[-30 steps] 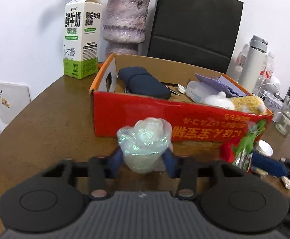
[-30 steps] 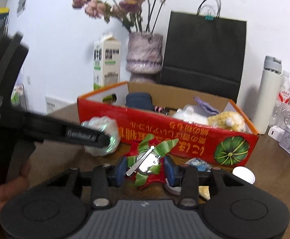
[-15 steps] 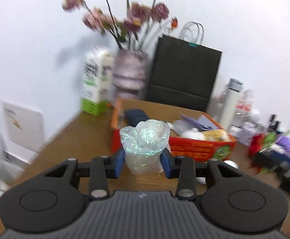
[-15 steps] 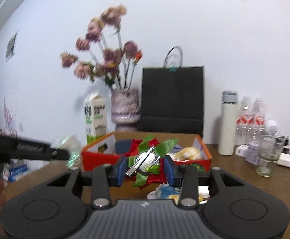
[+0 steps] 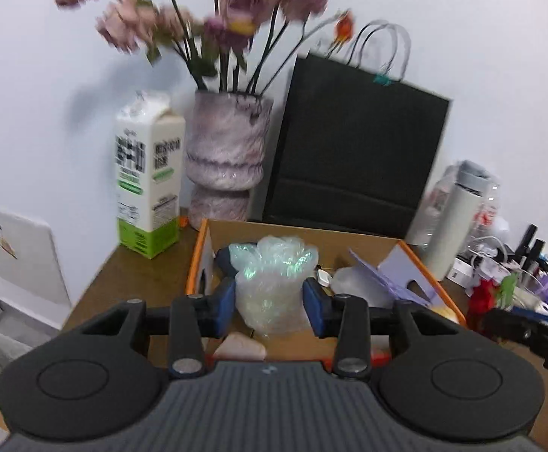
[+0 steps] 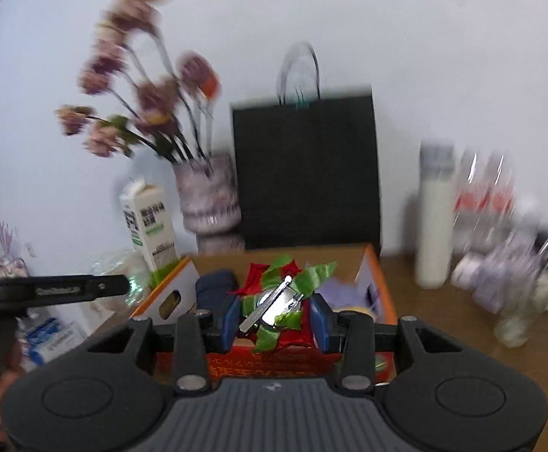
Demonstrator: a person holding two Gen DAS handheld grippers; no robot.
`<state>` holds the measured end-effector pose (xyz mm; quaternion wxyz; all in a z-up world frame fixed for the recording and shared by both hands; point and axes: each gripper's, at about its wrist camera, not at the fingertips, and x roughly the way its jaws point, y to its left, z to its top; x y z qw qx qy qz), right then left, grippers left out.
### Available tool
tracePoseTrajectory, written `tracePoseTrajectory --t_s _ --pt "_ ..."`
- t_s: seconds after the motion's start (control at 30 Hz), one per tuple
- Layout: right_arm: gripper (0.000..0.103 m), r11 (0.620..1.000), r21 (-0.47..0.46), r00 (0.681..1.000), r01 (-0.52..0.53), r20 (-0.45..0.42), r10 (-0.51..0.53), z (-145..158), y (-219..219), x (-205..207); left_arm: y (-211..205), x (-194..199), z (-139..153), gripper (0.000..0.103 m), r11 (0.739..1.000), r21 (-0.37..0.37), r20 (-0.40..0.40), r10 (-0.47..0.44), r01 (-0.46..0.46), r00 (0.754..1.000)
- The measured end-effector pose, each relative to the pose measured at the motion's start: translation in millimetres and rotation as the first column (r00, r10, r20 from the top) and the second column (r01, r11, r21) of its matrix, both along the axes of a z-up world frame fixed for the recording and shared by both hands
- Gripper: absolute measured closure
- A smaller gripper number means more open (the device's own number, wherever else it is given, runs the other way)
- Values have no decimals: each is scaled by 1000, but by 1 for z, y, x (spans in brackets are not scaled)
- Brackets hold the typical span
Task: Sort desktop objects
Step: 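Carry the bag and ornament over the box and open both tools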
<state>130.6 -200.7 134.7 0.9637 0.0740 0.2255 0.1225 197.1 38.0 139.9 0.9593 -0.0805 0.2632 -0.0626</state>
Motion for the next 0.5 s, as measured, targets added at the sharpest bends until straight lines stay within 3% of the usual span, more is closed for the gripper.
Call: tracePoseTrajectory --t_s 0.1,0.27,0.33,0.4,0.47,0.5 --pt "65 997 65 992 -46 -114 53 -3 3 51 -2 43 -17 64 1000 -8 -75 26 -26 997" --pt "65 998 -33 978 -55 -203 47 -17 34 115 1 81 -50 65 999 -39 -151 26 -32 988" --pt "65 995 -84 971 -58 -237 36 -27 50 135 -2 88 -55 63 1000 15 -182 28 -26 983" --pt "64 991 -109 964 -77 -263 46 -38 63 151 5 84 -53 43 999 18 -154 45 -43 987" --pt "62 986 -139 952 -90 -303 44 -51 77 167 14 84 -50 31 999 -20 -152 23 -26 988" --pt "55 985 -152 946 -87 -321 34 -57 82 172 18 83 -49 28 999 -34 -150 20 -26 989"
